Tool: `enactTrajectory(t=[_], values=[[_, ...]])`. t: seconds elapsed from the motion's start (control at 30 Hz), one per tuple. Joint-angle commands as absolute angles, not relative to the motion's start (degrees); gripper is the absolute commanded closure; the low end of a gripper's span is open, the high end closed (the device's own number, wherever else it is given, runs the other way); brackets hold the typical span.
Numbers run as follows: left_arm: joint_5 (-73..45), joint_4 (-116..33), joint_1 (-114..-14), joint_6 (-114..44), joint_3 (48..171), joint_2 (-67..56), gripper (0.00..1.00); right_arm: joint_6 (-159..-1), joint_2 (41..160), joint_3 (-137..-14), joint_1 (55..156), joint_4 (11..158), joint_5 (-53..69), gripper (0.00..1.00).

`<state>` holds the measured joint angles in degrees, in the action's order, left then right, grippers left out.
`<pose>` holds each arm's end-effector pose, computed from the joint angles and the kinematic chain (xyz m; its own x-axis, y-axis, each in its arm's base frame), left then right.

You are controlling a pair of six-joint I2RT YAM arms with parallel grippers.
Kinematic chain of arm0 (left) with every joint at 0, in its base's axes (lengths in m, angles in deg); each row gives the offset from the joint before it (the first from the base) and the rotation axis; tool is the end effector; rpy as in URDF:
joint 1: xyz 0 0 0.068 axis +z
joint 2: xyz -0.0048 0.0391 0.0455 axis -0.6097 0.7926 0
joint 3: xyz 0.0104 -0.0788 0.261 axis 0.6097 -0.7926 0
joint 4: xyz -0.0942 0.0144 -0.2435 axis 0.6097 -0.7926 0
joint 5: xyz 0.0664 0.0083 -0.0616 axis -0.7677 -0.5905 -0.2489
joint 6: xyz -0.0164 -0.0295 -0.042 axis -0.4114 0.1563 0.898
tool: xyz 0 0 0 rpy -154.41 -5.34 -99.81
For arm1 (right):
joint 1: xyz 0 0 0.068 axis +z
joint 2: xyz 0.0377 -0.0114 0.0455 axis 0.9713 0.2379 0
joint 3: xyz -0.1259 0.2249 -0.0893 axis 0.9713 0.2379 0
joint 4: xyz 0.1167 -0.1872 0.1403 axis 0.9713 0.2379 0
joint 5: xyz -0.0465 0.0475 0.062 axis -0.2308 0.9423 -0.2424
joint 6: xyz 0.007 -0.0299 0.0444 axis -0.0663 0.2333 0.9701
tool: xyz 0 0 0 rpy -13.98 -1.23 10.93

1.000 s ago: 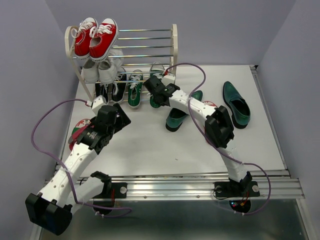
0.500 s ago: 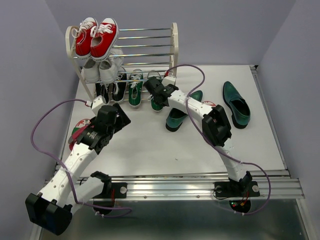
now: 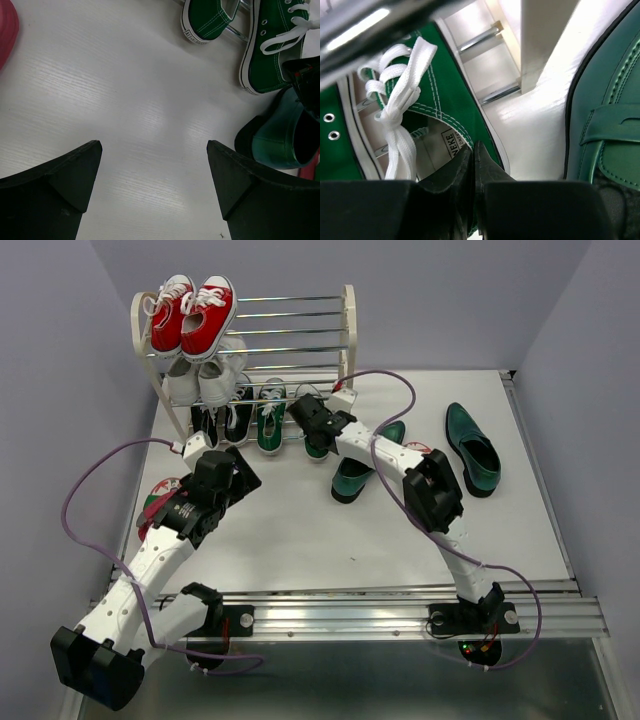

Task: Place and organize the shoes onto the shoe shelf

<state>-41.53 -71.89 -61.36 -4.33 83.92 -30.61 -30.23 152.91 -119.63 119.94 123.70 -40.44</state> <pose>0.1806 -0.0666 0.3006 -0.4512 -0.4946 -0.7428 -0.2437 0.8690 -0.4306 0.3873 0.3379 0.2278 -0.5142 0.3820 -0.7679 0.3528 0.9103 0.2167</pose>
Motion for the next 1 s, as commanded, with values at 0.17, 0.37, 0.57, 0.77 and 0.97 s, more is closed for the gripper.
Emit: enactTrajectory(t=[0.17, 0.37, 0.57, 0.77, 0.97], values=[[-42.5, -71.2, -61.3, -4.5, 83.1, -31.0, 0.01, -30.7, 149.4, -113.6, 119.0, 104.8, -49.6, 0.97], [-42.4, -71.2, -61.4, -4.5, 82.9, -30.9, 0.01, -29.6, 148.4, -110.6, 119.0, 101.7, -50.3, 0.99], [-42.5, -71.2, -61.4, -4.4, 82.8, -31.1, 0.01, -24.4, 146.3, -109.3, 119.0, 101.7, -51.1, 0.99], [-42.3, -71.1, -61.4, -4.4, 82.7, -31.0, 0.01, -23.0, 146.7, -112.8, 119.5, 104.6, -52.4, 0.99], [-42.4, -71.0, -61.4, -4.4, 82.7, -31.0, 0.01, -22.7, 146.2, -113.9, 119.5, 104.6, -54.1, 0.99]])
